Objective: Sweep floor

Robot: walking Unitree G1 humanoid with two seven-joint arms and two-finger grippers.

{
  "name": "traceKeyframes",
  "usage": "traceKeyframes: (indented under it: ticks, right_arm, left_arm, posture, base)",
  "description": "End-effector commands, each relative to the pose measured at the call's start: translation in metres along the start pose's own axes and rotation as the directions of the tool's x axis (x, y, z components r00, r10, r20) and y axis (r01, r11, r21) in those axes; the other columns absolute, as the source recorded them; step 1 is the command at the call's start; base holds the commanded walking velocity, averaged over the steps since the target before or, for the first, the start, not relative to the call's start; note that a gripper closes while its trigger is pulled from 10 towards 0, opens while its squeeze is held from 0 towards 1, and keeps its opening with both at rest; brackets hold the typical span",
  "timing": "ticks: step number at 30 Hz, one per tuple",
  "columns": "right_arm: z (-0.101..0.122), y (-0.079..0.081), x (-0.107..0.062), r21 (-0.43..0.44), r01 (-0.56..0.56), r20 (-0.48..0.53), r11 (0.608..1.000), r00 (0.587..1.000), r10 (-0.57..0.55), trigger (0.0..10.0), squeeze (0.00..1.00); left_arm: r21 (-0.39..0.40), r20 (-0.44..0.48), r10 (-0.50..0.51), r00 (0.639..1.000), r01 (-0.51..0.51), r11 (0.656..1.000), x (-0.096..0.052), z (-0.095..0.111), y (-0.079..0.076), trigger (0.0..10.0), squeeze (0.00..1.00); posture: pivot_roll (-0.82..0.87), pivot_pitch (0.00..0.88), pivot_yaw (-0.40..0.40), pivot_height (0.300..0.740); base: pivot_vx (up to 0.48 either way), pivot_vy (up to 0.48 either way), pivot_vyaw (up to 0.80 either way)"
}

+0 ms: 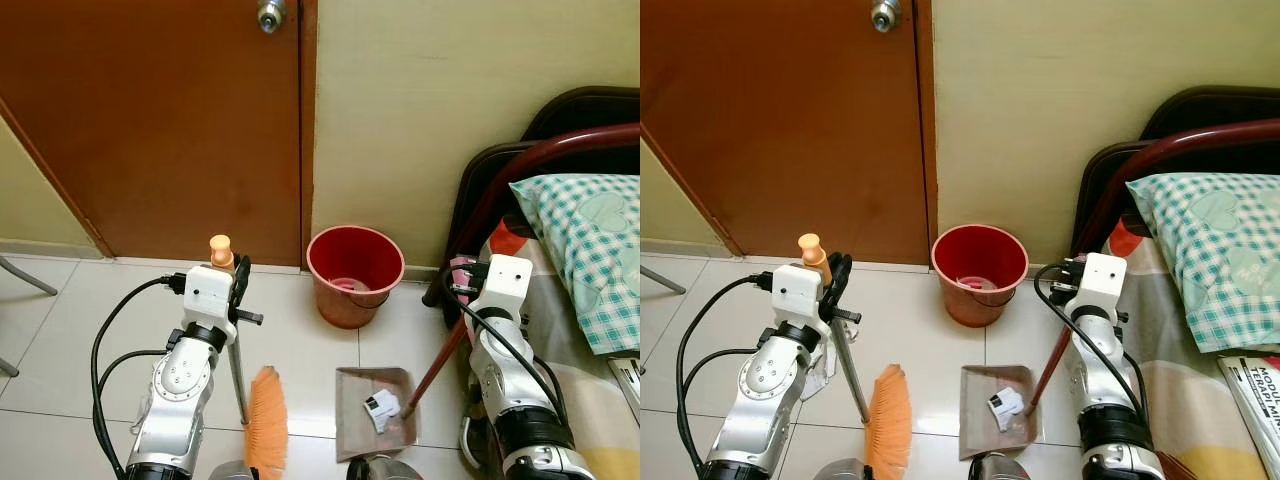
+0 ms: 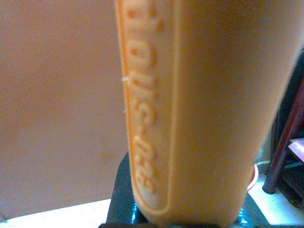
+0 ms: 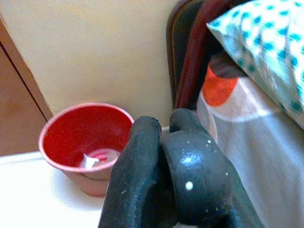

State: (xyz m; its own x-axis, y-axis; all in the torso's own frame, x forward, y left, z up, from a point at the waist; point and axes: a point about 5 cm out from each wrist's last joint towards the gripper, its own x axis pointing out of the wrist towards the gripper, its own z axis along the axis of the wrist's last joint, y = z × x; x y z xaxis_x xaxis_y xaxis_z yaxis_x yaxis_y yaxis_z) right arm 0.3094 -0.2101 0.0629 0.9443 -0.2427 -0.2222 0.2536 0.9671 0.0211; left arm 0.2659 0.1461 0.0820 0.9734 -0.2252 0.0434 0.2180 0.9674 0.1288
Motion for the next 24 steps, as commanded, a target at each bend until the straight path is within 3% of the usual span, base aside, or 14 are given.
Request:
traceKeyframes:
  ticks: [1, 4, 6, 10, 17, 21, 24]
  right_arm:
    - [0.031, 0.007, 0.007, 0.037, -0.032, 0.099, 0.999, 0.995, 0.028, 10.0, 0.0]
    - [0.048, 0.01, 0.011, 0.055, -0.049, 0.138, 0.997, 0.99, 0.041, 10.0, 0.0]
    - [0.062, 0.01, 0.015, 0.056, -0.065, 0.171, 0.996, 0.984, 0.055, 10.0, 0.0]
    - [0.072, 0.011, 0.018, 0.081, -0.086, 0.181, 0.993, 0.981, 0.07, 10.0, 0.0]
    - [0.117, 0.041, 0.024, 0.114, -0.314, 0.248, 0.943, 0.928, 0.279, 10.0, 0.0]
    - [0.139, 0.051, 0.026, 0.117, -0.357, 0.288, 0.927, 0.905, 0.312, 10.0, 0.0]
    - [0.155, 0.051, 0.026, 0.127, -0.359, 0.33, 0.925, 0.894, 0.302, 10.0, 0.0]
  left_arm:
    - [0.048, -0.005, 0.027, 1.0, -0.026, 0.998, -0.002, -0.003, 0.009, 10.0, 0.0]
    - [0.073, -0.036, 0.073, 0.997, -0.07, 0.995, -0.007, -0.01, 0.016, 10.0, 0.0]
    - [0.033, -0.065, 0.125, 0.99, -0.123, 0.992, -0.013, -0.014, 0.019, 10.0, 0.0]
    - [0.04, -0.068, 0.115, 0.991, -0.112, 0.993, -0.018, -0.016, 0.015, 10.0, 0.0]
    - [0.046, -0.041, 0.119, 0.992, -0.117, 0.992, -0.016, -0.013, 0.009, 10.0, 0.0]
    - [0.188, 0.025, 0.168, 0.985, -0.17, 0.967, -0.01, -0.003, 0.018, 10.0, 0.0]
    - [0.174, 0.041, 0.155, 0.987, -0.16, 0.972, -0.008, 0.002, 0.018, 10.0, 0.0]
  posture:
    - [-0.02, 0.0, -0.027, 0.74]
    - [-0.02, 0.0, -0.032, 0.74]
    - [-0.01, 0.0, -0.038, 0.74]
    - [-0.01, 0.007, -0.043, 0.74]
    - [-0.02, 0.026, -0.052, 0.74]
    - [-0.02, 0.029, -0.06, 0.74]
    - [-0.02, 0.029, -0.06, 0.74]
  base:
    - [0.0, 0.0, 0.0]
    - [0.0, 0.0, 0.0]
    - [0.0, 0.0, 0.0]
    - [0.0, 0.0, 0.0]
    - [0.0, 0.0, 0.0]
    - [0.0, 0.0, 0.0]
    - [0.0, 0.0, 0.0]
